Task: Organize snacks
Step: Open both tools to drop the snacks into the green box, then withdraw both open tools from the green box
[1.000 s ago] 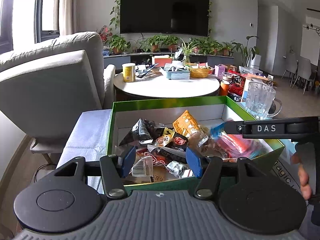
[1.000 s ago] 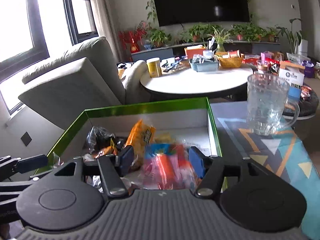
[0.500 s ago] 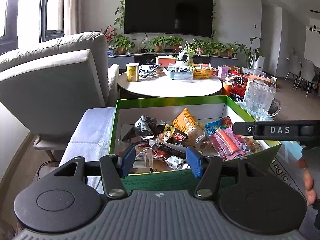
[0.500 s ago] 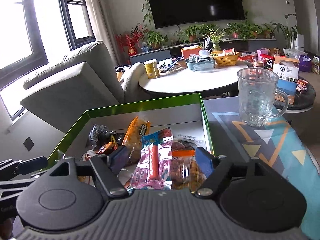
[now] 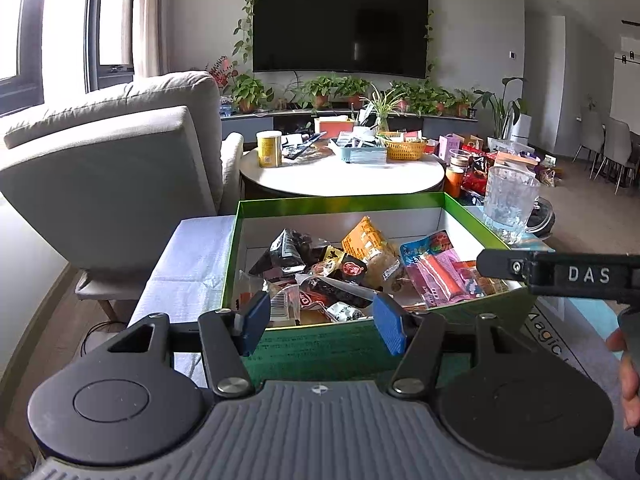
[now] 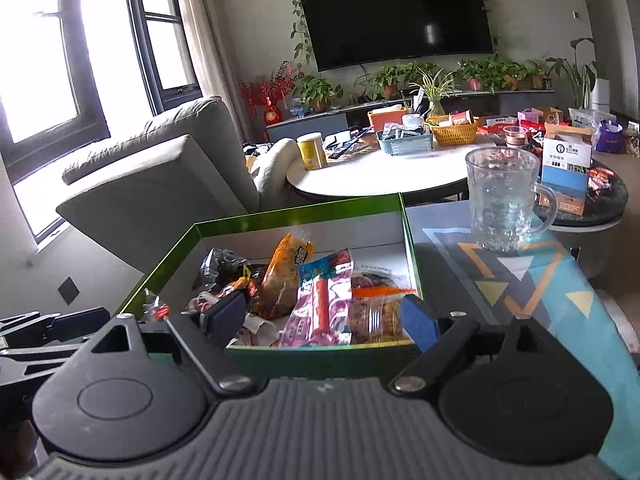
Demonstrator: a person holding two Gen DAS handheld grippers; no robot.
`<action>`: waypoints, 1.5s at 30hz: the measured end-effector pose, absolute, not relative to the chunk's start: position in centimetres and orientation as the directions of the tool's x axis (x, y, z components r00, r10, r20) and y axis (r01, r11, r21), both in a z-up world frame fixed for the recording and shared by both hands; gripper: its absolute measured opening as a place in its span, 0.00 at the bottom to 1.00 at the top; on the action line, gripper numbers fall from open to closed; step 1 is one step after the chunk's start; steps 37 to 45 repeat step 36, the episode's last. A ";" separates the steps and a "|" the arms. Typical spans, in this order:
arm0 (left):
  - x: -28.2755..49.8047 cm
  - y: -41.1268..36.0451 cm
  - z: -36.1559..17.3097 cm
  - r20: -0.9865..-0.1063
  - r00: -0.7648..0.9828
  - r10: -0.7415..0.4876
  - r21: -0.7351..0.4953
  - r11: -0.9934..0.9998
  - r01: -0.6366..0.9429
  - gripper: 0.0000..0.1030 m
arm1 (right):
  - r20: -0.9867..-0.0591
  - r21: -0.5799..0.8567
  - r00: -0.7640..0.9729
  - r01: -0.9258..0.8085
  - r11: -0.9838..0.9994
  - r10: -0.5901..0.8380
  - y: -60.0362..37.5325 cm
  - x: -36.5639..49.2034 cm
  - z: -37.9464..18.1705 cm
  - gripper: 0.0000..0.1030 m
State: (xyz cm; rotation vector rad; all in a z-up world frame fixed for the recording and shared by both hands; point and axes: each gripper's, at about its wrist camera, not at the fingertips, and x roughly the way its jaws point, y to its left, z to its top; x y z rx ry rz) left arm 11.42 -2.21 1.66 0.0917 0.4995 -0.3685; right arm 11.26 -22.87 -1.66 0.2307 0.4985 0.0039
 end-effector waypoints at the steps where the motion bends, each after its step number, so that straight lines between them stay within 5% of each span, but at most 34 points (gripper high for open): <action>1: 11.1 -2.2 1.8 -0.481 0.816 -0.321 -0.001 0.931 0.365 0.53 | -0.474 0.223 0.879 0.051 0.973 0.062 -22.8 11.0 -1.7 0.66; 16: 7.0 -2.3 2.0 -0.489 0.823 -0.290 0.035 0.936 0.351 0.61 | -0.464 0.220 0.884 0.049 0.974 0.060 -21.4 7.1 -0.9 0.66; 45: 4.0 -0.7 3.0 -0.442 0.858 -0.261 0.024 0.953 0.303 0.62 | -0.415 0.190 0.908 0.024 0.981 0.058 -19.3 3.8 0.9 0.66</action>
